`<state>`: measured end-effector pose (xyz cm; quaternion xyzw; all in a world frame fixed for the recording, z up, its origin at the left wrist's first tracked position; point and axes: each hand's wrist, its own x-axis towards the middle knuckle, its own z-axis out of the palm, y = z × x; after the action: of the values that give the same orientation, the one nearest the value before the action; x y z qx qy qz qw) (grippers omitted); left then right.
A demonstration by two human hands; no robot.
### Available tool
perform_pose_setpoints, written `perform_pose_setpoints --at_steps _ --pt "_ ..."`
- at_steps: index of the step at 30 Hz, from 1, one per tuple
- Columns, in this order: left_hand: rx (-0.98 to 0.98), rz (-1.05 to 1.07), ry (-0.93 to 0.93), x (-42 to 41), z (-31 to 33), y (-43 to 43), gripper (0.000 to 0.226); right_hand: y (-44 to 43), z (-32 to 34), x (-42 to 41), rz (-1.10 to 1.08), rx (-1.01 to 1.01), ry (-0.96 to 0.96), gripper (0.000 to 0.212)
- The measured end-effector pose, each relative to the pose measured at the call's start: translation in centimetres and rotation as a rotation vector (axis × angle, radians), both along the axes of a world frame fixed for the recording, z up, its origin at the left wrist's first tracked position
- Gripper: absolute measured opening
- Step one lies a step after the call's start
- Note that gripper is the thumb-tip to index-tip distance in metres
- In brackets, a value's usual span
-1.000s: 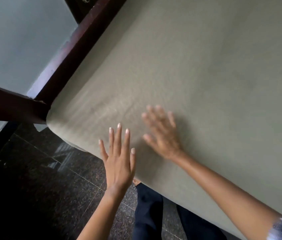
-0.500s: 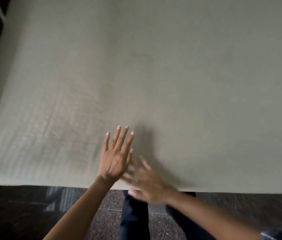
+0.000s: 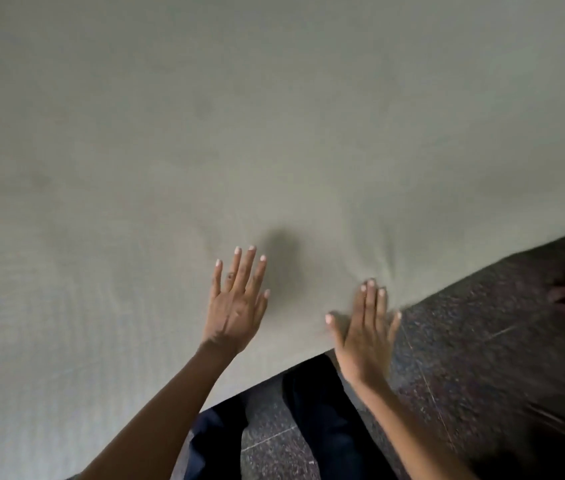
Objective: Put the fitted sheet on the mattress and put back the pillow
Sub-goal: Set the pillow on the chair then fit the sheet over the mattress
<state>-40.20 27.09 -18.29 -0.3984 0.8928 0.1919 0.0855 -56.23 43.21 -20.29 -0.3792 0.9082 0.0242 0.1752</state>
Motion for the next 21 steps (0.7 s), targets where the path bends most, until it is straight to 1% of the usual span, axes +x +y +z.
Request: perform_pose_setpoints --at_steps 2,3,4,5,7,8,9,10,11,14,16,19,21 --pt "-0.018 -0.037 -0.006 -4.4 -0.1 0.2 0.055 -1.0 0.5 -0.2 -0.032 -0.068 -0.007 0.074" --pt "-0.030 -0.038 -0.004 -6.4 -0.3 0.4 0.056 -2.9 0.7 -0.6 -0.008 -0.136 -0.013 0.070" --pt "-0.028 -0.006 -0.009 -8.2 -0.5 0.6 0.059 -5.2 0.8 -1.2 0.057 -0.198 -0.013 0.065" --pt "-0.016 0.061 -0.018 -9.9 -0.6 0.7 0.061 -7.6 0.5 -2.1 0.150 -0.214 -0.030 0.060" --pt "0.004 0.226 -0.026 -12.4 -1.3 0.6 0.055 -11.4 -0.5 -5.1 0.295 -0.167 -0.093 0.058" --pt "-0.009 0.277 -0.028 -13.4 -1.4 0.5 0.054 -12.1 -1.3 -7.1 0.327 -0.145 -0.100 0.061" --pt "-0.028 0.282 -0.033 -14.3 -1.3 0.4 0.056 -12.0 -2.2 -9.2 0.345 -0.135 -0.074 0.064" --pt "-0.039 0.254 -0.042 -15.2 -1.2 0.4 0.056 -11.0 -2.6 -11.3 0.324 -0.125 -0.034 0.065" --pt "-0.039 0.210 -0.050 -16.1 -1.3 0.4 0.057 -9.5 -3.0 -13.2 0.245 -0.118 -0.014 0.066" --pt "-0.024 0.063 -0.048 -19.8 -1.5 1.1 0.055 -3.0 -2.7 -17.6 -0.072 -0.145 0.055 0.072" --pt "-0.015 -0.027 -0.058 -22.6 -1.4 1.7 0.059 0.8 -2.1 -18.9 -0.203 -0.125 0.048 0.074" --pt "-0.004 -0.137 -0.054 -26.8 -1.7 2.5 0.062 3.0 -0.5 -19.2 -0.321 -0.159 0.063 0.069" --pt "-0.012 -0.168 -0.046 -29.7 -2.0 2.8 0.059 1.4 0.2 -20.2 -0.311 -0.219 0.076 0.063"
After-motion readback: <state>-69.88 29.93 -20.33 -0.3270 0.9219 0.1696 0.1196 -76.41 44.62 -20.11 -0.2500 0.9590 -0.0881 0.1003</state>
